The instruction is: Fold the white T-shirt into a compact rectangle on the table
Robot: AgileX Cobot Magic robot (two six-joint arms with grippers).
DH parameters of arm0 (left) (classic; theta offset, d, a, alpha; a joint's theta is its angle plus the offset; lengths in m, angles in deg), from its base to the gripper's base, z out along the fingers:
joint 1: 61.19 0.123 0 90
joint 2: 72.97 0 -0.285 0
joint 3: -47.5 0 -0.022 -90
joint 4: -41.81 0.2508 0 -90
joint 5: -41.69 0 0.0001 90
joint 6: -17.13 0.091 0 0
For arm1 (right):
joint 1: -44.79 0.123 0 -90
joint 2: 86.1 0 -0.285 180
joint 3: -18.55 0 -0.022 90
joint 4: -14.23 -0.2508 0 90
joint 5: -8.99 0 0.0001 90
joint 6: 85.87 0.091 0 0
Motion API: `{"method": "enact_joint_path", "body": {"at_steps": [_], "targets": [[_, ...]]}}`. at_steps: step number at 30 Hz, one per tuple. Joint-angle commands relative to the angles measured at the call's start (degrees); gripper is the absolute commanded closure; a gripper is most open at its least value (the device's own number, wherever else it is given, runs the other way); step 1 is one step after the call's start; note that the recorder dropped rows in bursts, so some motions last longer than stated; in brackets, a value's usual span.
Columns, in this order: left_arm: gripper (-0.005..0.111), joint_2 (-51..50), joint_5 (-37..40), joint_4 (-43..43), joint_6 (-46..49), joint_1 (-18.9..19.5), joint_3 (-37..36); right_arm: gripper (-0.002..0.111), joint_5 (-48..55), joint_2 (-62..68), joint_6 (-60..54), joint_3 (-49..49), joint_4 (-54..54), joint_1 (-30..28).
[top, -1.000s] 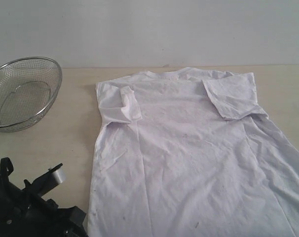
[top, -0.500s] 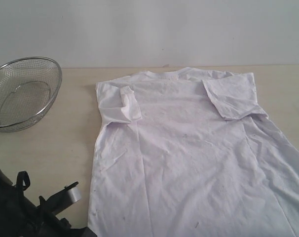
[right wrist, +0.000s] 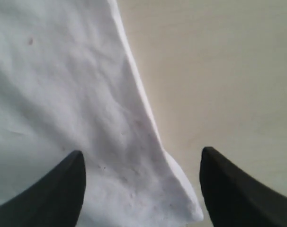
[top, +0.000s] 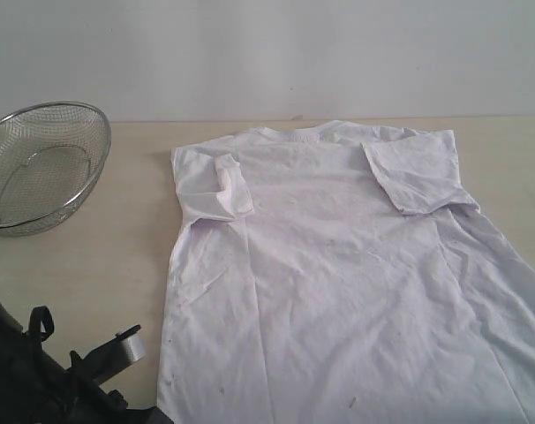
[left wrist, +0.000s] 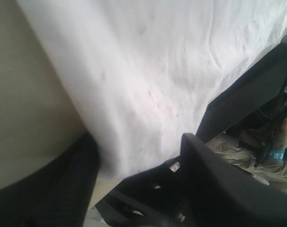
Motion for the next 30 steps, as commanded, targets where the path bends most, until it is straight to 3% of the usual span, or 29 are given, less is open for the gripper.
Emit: {"method": "enact_joint_path", "body": {"at_steps": [1,23,26,30], "targets": [[0.056,-0.33,-2.45,0.04,0.61,-0.37,-0.07,0.047,-0.99,1.04,-0.85,-0.18,-0.15,-0.49],[0.056,-0.33,-2.45,0.04,0.88,-0.37,-0.07,0.048,-3.75,7.50,-2.53,-0.18,0.65,-0.49],[0.056,-0.33,-2.45,0.04,0.88,-0.37,-0.07,0.062,-3.09,8.45,-5.52,-0.18,-2.51,-0.49],[0.056,-0.33,-2.45,0.04,0.88,-0.37,-0.07,0.099,-2.28,8.45,-8.98,-0.18,-6.33,-0.49]]}}
